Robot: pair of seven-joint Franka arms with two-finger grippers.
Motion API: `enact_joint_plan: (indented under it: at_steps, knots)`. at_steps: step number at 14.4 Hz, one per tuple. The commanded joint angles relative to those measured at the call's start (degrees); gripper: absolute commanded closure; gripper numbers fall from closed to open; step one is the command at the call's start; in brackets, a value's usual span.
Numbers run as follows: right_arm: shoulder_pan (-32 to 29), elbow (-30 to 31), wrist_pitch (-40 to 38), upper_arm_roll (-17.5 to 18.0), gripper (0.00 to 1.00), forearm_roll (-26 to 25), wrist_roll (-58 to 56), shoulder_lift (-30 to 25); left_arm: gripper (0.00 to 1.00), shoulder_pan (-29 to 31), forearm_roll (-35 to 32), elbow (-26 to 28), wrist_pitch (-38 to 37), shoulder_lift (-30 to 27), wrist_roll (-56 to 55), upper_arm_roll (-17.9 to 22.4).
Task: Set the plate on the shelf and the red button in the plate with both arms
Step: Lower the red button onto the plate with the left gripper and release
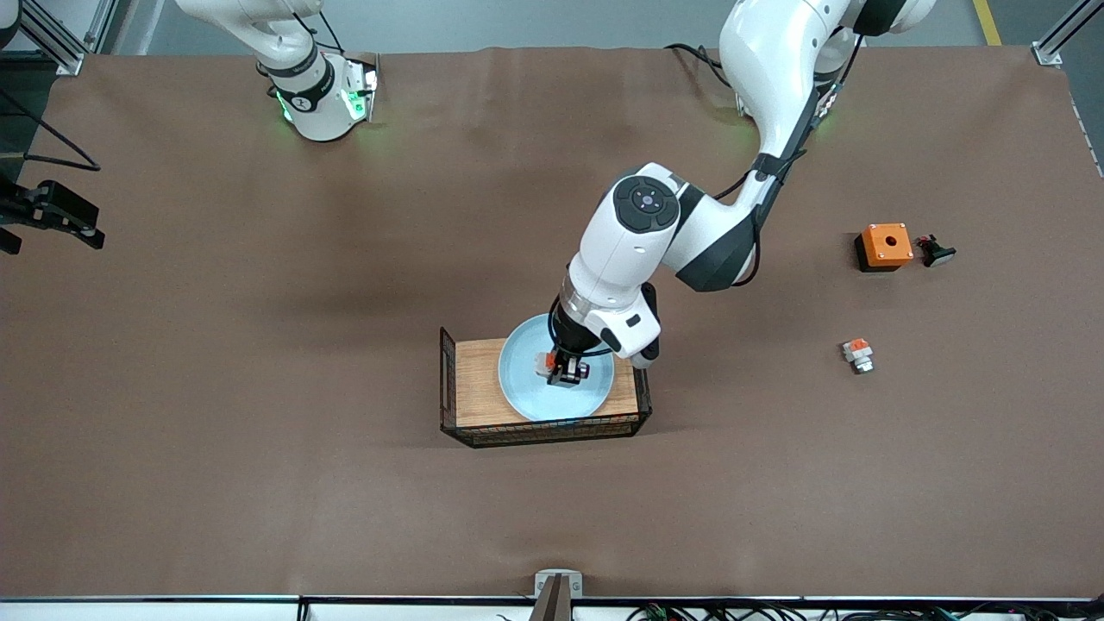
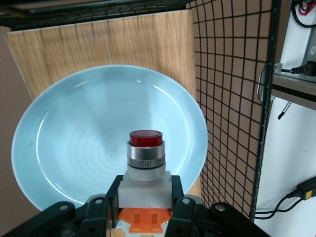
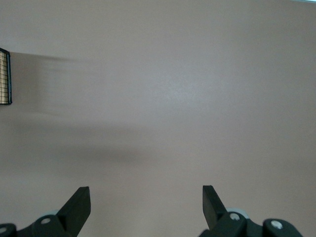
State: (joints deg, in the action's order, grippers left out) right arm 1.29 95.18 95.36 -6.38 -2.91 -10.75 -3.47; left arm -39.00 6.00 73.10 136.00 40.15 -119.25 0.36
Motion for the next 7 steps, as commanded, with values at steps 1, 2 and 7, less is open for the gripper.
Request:
enact_joint_plan:
  at_steps: [1, 2, 7]
  knots:
    - [-2.8, 4.1, 1.6, 1.1, 0.00, -0.9, -3.7, -4.3, 0.75, -0.6, 0.4, -1.9, 0.8, 1.6, -0.4, 0.4]
    - [-3.5, 4.1, 1.1, 1.1, 0.00, -0.9, -4.0, -5.0, 0.75, -0.6, 0.5, -1.8, 0.8, 1.8, -0.4, 0.3]
    - [-3.8, 4.5, -1.3, 1.6, 0.00, -0.8, -2.4, -6.9, 0.75, -0.7, 0.4, -1.7, 0.8, 2.7, -0.4, 0.3]
